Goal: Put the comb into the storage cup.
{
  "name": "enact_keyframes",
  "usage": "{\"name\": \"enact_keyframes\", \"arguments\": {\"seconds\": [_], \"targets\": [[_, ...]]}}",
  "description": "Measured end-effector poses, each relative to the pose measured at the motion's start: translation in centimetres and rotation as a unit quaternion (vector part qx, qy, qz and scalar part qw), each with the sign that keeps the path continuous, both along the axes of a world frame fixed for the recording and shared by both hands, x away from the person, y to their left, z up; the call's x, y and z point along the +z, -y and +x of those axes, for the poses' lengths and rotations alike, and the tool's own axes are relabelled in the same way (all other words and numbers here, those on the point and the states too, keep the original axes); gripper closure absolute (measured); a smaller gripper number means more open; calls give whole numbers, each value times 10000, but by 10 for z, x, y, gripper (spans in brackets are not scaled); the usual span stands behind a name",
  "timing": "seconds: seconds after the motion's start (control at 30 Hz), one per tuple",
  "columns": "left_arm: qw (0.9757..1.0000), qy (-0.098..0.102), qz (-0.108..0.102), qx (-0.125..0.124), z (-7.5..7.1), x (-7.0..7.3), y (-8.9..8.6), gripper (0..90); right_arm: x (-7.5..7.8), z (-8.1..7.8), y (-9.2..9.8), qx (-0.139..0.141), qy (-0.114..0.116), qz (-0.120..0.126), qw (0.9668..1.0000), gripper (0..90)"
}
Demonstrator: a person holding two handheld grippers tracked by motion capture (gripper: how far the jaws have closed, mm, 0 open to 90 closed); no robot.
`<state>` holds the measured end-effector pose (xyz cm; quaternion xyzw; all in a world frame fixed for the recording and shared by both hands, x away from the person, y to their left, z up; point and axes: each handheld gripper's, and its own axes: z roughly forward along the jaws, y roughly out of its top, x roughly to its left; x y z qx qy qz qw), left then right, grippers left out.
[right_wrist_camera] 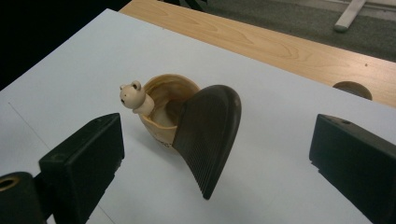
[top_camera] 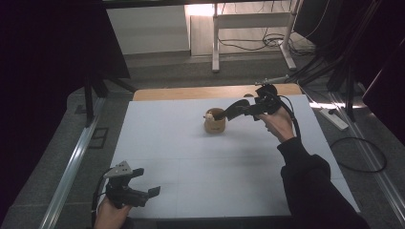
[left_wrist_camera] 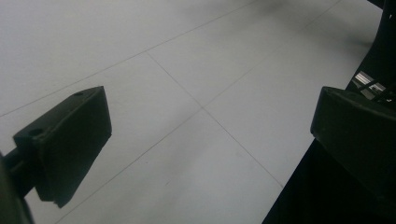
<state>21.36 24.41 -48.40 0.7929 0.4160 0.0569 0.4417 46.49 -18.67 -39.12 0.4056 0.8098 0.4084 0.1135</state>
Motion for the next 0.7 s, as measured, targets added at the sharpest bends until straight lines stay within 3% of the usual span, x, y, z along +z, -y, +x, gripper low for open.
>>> {"name": "enact_keyframes", "arguments": {"seconds": [0.7], "targets": [[10000, 55, -2, 50, -1, 1, -1, 0, -6, -26, 6, 231, 282, -171, 9992, 22]]}}
